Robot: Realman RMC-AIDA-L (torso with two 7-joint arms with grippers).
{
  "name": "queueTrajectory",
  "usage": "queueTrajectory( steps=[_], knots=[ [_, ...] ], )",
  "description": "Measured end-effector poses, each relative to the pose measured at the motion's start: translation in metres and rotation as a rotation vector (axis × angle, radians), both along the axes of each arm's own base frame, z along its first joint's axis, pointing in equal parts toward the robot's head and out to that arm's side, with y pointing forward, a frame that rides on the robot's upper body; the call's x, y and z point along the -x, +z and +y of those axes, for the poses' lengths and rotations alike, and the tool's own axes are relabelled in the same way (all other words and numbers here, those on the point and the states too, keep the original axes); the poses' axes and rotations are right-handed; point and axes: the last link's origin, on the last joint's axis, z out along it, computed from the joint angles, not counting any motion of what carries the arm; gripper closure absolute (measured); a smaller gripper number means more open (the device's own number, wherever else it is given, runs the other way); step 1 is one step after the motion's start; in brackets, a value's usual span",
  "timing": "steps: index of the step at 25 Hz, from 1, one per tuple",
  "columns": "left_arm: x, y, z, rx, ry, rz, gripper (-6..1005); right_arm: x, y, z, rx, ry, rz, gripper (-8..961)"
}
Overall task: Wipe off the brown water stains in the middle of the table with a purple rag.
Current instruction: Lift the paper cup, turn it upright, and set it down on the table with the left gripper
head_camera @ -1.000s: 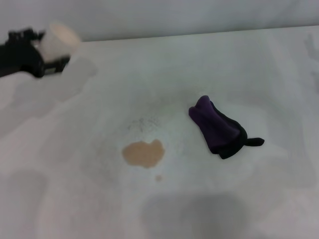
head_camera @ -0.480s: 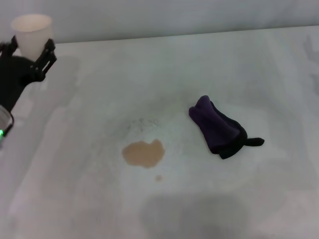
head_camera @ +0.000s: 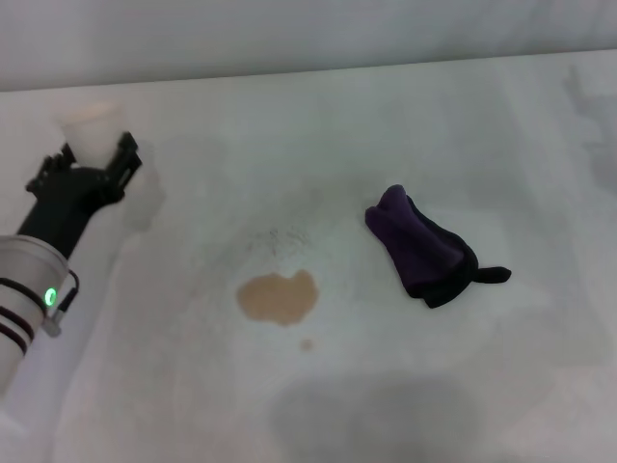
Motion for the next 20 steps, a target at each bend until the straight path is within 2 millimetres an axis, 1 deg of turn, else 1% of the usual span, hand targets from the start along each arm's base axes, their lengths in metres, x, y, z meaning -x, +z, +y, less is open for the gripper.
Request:
queueTrajectory(
  steps=[4,8,9,13,20],
  knots=[
    [0.004,-0.009,-0.005,0.055,0.015,0.031,213,0.0,-0.003,-0.003,0.012,0.012,-0.011,81],
    [0.008,-0.013,-0.013,0.078,0.004,0.068,210,0.002,-0.006,-0.005,0.027,0.031,-0.024,81],
    [0.01,-0.015,-0.017,0.085,-0.007,0.1,209,0.003,-0.007,-0.005,0.028,0.032,-0.024,81],
    [0.016,-0.017,-0.027,0.091,0.003,0.115,205,0.004,-0.007,-0.005,0.032,0.041,-0.029,81],
    [0.023,-0.018,-0.034,0.093,0.01,0.157,196,0.008,-0.008,-0.004,0.035,0.066,-0.04,80]
  ],
)
